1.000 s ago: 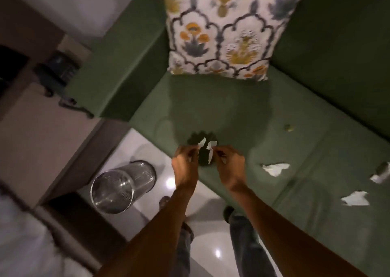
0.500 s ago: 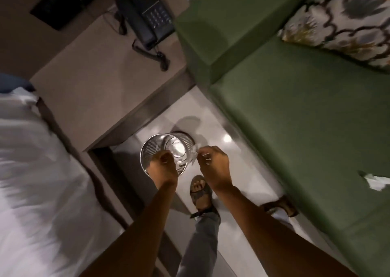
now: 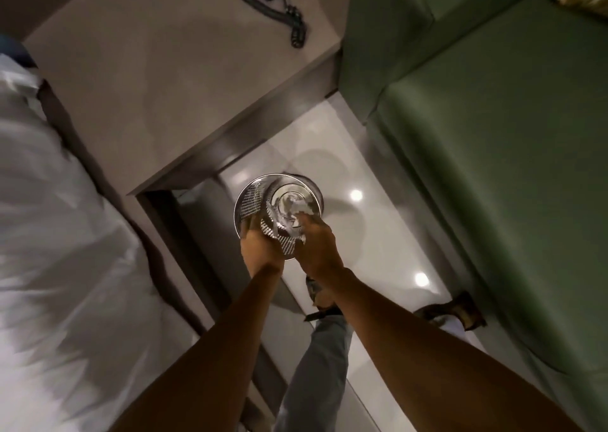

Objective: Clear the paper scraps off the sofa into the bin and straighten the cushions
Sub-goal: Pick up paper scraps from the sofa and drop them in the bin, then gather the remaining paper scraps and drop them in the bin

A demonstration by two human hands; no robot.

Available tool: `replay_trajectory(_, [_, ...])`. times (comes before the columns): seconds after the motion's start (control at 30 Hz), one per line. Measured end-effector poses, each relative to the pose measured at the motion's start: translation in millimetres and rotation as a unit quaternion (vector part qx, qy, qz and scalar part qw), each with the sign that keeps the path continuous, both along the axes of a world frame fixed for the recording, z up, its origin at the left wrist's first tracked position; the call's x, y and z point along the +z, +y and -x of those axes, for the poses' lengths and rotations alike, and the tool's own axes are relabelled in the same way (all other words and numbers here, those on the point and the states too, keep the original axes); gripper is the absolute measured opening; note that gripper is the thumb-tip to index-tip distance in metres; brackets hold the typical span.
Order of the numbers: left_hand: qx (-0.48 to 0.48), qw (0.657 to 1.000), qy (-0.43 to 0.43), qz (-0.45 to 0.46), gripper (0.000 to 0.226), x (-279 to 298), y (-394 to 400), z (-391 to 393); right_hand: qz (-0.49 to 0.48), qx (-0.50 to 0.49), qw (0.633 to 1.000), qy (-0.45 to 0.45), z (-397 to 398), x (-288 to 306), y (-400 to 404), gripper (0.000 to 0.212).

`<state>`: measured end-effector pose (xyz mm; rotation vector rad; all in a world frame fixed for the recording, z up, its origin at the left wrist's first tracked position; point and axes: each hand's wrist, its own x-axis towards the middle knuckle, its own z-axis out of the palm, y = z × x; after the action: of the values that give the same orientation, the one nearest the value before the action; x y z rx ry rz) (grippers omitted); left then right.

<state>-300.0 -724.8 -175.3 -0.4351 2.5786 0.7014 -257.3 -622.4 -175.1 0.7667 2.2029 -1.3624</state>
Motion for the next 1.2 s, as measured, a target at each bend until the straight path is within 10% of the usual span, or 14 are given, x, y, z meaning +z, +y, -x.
replay_trajectory(0.77, [-0.463,0.876,0.101,-0.088,0.061,142,327,-131,-0.216,-0.262,0.940,0.034,-238,143,332,0.047])
replay_trajectory(1.2, [-0.643,0.755,0.057,-0.118,0.045,122,568,-246,-0.228,-0.153,0.961,-0.019,-363,107,445,0.054])
